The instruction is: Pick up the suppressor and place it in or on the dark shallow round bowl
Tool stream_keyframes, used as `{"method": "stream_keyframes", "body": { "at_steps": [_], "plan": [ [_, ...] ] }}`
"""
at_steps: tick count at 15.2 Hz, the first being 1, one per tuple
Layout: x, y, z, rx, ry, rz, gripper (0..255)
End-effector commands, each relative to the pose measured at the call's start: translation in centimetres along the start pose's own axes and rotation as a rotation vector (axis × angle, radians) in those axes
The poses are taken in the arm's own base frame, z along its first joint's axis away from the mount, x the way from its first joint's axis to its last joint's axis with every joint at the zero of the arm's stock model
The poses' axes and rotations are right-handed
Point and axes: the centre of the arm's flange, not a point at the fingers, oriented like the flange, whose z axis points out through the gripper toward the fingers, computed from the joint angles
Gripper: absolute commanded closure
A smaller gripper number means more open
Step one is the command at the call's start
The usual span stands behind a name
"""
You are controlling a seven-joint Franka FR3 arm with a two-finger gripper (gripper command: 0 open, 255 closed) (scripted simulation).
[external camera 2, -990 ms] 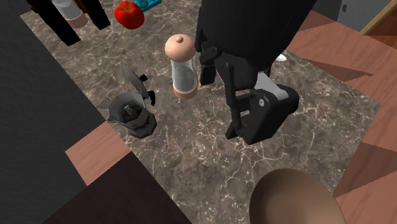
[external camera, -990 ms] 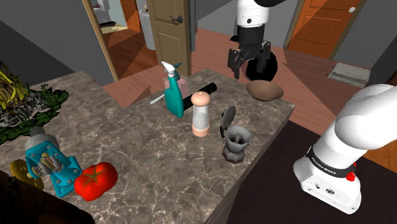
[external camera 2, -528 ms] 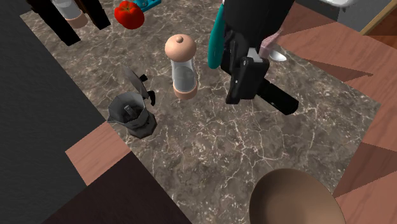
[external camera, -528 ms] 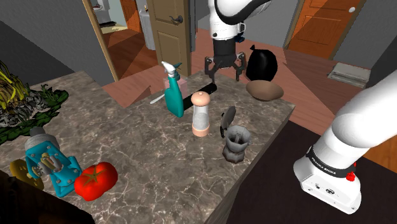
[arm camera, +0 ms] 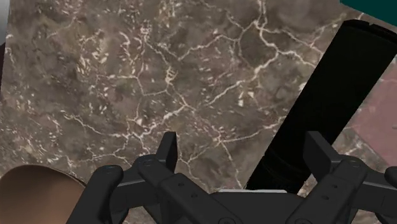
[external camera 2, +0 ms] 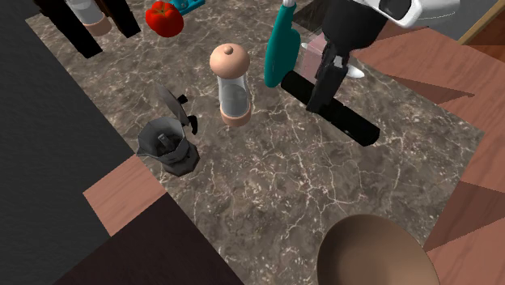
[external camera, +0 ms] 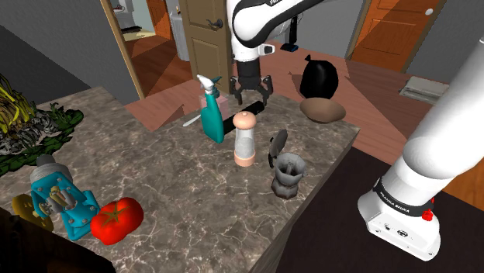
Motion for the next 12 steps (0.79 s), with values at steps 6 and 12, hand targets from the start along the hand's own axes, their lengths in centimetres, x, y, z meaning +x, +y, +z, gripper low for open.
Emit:
{"method": "stream_keyframes", "body": {
  "at_steps": [6,12],
  "plan": [
    [5.9,-6.3,3.9,-0.006,-0.018,0.330,0],
    [6.0,-6.5,6.6,-0.006,-0.019,0.339,0]
  ]
}}
